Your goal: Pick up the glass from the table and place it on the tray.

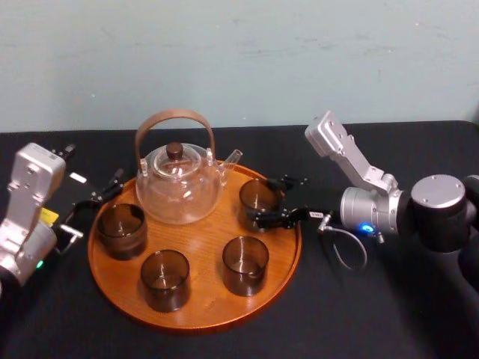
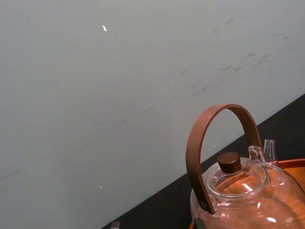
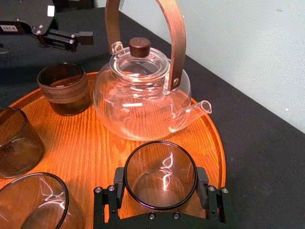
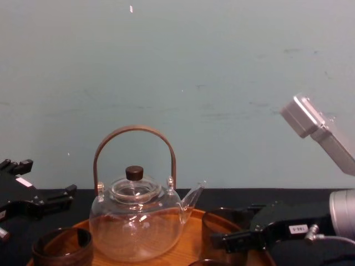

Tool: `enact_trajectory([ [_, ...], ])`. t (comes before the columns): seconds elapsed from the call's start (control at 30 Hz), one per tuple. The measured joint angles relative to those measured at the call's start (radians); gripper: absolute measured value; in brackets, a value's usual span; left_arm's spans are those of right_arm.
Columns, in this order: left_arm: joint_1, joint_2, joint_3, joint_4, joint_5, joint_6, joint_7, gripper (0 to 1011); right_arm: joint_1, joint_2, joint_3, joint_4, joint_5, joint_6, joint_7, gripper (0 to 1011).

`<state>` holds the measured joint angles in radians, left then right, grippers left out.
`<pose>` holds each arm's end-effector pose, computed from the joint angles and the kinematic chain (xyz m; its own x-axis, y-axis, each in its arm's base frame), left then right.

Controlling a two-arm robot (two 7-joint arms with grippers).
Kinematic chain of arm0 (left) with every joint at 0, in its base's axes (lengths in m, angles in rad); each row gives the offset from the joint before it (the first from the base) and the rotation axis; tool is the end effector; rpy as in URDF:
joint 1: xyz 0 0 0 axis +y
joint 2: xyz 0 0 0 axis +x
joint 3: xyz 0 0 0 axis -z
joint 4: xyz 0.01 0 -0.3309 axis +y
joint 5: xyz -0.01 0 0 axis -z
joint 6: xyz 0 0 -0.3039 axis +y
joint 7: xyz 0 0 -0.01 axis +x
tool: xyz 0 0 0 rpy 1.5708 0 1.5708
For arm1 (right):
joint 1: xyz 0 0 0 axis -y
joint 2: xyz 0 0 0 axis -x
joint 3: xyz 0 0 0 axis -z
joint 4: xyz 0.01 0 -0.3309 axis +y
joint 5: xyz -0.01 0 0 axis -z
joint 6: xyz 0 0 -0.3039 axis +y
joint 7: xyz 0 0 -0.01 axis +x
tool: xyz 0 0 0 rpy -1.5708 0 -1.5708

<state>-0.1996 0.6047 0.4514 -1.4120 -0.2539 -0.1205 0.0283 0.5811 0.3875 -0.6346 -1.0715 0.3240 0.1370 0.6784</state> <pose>0.3601 0.1072 -0.3343 0.2922 0.8803 0.3738 -0.9553 0.2873 0.0702 0.4724 -0.0315 -0.3089 0.8407 -0.5385 0.0571 0.5138 0.7598 -0.3985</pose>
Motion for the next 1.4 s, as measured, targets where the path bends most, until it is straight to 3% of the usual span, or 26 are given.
enact_trajectory([
  [0.37, 0.000, 0.000, 0.000, 0.000, 0.000, 0.000, 0.000, 1001, 0.000, 0.000, 0.000, 0.000, 0.001, 0.000, 0.001, 899],
  [0.57, 0.000, 0.000, 0.000, 0.000, 0.000, 0.000, 0.000, 1001, 0.000, 0.001, 0.000, -0.001, 0.003, 0.000, 0.002, 1002],
  [1.27, 0.000, 0.000, 0.000, 0.000, 0.000, 0.000, 0.000, 1002, 0.000, 0.001, 0.001, -0.002, 0.006, 0.002, 0.004, 1002],
  [1.4, 0.000, 0.000, 0.000, 0.000, 0.000, 0.000, 0.000, 1001, -0.020, 0.028, 0.014, -0.038, 0.021, 0.014, 0.015, 1002],
])
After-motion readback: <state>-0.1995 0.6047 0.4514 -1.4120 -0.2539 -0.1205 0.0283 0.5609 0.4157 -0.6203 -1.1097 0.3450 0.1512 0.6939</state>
